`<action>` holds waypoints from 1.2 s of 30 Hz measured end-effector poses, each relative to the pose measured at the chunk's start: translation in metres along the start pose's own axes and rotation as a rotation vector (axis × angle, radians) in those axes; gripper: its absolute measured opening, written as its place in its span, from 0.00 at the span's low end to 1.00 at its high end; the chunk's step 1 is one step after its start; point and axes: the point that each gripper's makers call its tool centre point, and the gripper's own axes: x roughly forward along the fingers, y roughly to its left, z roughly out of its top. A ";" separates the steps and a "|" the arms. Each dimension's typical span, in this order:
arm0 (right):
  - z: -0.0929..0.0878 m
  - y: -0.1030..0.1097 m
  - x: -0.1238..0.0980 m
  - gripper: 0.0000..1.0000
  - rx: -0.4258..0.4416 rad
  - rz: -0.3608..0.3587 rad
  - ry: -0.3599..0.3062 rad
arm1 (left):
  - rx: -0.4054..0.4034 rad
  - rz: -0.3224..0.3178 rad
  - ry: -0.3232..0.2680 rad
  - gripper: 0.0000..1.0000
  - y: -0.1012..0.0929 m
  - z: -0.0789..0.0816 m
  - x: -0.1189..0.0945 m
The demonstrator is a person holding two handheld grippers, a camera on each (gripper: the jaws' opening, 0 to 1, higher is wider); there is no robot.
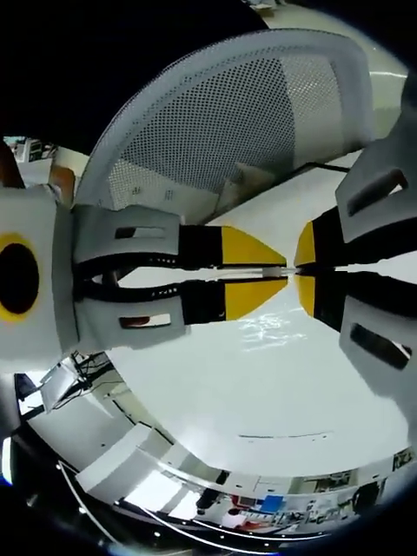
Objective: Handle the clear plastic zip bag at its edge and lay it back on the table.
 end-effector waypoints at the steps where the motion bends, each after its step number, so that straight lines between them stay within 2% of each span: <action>1: 0.000 0.000 0.000 0.00 -0.001 -0.001 -0.002 | 0.005 0.000 -0.002 0.00 0.000 0.000 0.000; 12: 0.002 0.003 0.003 0.00 -0.004 0.006 -0.007 | -0.035 -0.003 -0.014 0.00 -0.003 -0.004 -0.002; 36: 0.002 0.000 0.001 0.00 0.007 0.005 -0.017 | -0.043 -0.003 -0.026 0.00 -0.001 -0.006 -0.005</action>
